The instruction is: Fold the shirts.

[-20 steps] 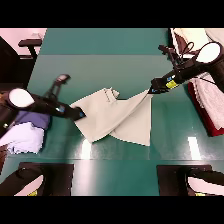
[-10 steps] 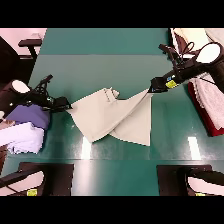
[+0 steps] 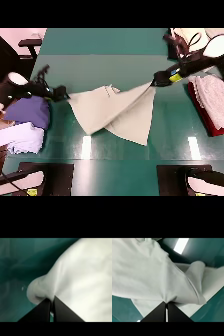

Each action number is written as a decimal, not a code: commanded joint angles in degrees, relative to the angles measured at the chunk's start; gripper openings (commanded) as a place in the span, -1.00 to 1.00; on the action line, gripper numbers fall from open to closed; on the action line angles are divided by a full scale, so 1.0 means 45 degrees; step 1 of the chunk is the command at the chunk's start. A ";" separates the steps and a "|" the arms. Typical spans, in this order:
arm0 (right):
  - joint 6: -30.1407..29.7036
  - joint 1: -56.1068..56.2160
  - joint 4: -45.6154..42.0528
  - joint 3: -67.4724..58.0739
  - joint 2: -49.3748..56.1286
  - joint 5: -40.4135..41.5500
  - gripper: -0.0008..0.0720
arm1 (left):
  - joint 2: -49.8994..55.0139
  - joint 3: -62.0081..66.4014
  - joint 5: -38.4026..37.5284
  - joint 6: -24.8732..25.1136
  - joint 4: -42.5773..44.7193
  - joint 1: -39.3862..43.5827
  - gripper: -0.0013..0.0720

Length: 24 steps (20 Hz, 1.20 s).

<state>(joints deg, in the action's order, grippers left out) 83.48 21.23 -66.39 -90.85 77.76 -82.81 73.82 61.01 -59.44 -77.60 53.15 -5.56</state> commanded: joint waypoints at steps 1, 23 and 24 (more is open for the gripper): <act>-0.0015 -0.0005 -0.2045 -0.2331 -0.0797 -0.0670 -0.94 | -0.2249 0.2147 0.0039 0.0019 0.0675 -0.0015 -0.88; 0.1010 -0.0005 -0.4299 -0.6921 -0.2987 -0.1316 -0.95 | -0.8514 0.6513 -0.2540 -0.1753 0.2011 -0.0015 -0.89; 0.1005 -0.0005 -0.4289 -0.6373 -0.2458 -0.1350 -0.95 | -0.8320 0.5484 -0.2667 -0.1744 0.1996 -0.0015 -0.89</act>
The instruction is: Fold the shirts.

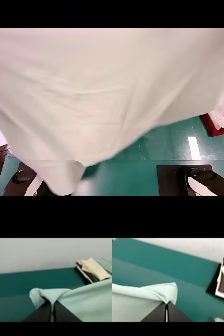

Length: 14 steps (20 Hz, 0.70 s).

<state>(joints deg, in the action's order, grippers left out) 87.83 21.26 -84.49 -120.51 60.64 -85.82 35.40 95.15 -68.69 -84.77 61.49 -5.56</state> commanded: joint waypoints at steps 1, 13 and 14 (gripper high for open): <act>0.0039 -0.0010 -0.0238 0.0967 0.1923 -0.0695 -0.94 | 0.0510 -0.3240 -0.0661 -0.0078 0.0141 -0.0015 -0.89; -0.0447 -0.2035 0.3745 0.1462 0.9078 0.1001 -0.94 | 0.8937 -0.6664 0.3827 0.1953 0.0151 -0.0015 -0.84; -0.0447 -0.2084 0.3900 0.1146 0.9345 0.0957 -0.72 | 0.9088 -0.6562 0.3847 0.1948 0.0146 -0.0015 -0.10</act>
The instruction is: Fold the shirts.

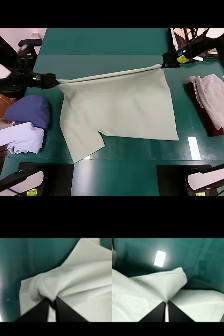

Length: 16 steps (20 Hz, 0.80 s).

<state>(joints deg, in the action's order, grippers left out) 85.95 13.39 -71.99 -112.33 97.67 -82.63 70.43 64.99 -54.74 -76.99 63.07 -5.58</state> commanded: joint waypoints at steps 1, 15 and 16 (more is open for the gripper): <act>-0.0024 -0.0442 0.1137 -0.0942 0.1292 0.0170 -0.16 | 0.1287 0.0219 0.0743 0.0214 -0.0199 -0.0010 0.77; -0.1477 -0.1588 0.2773 0.7125 -0.4750 0.0393 -0.15 | -0.1379 -0.4857 -0.2569 0.0214 0.0340 -0.1467 0.81; -0.1496 -0.1588 0.2783 0.7616 -0.5115 0.0544 -0.15 | -0.1379 -0.5299 -0.2336 0.0219 0.0180 -0.1462 0.81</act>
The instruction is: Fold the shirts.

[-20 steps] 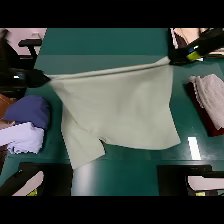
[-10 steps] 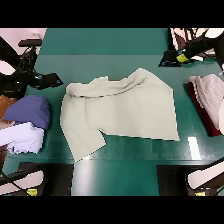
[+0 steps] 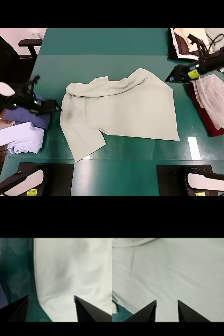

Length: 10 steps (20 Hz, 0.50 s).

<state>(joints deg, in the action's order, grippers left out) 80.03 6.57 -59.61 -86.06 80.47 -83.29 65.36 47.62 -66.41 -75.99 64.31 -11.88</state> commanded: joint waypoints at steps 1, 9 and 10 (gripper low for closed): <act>-0.0223 -0.0078 0.0024 0.2147 -0.1564 0.0797 -0.14 | -0.0253 -0.1768 0.0529 -0.0010 -0.0136 -0.0063 0.81; -0.0243 -0.0083 0.0000 0.3041 -0.2293 0.0568 -0.15 | -0.0253 -0.2943 0.2215 -0.0015 -0.1413 0.1360 -0.28; -0.0253 -0.0194 -0.0024 0.3055 -0.2288 0.0180 -0.14 | -0.0253 -0.2841 0.2074 -0.0039 -0.1491 0.1375 -0.82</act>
<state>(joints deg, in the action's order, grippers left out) 78.98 6.20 -59.57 -73.19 70.85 -79.96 64.34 35.27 -58.22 -76.05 59.90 -7.40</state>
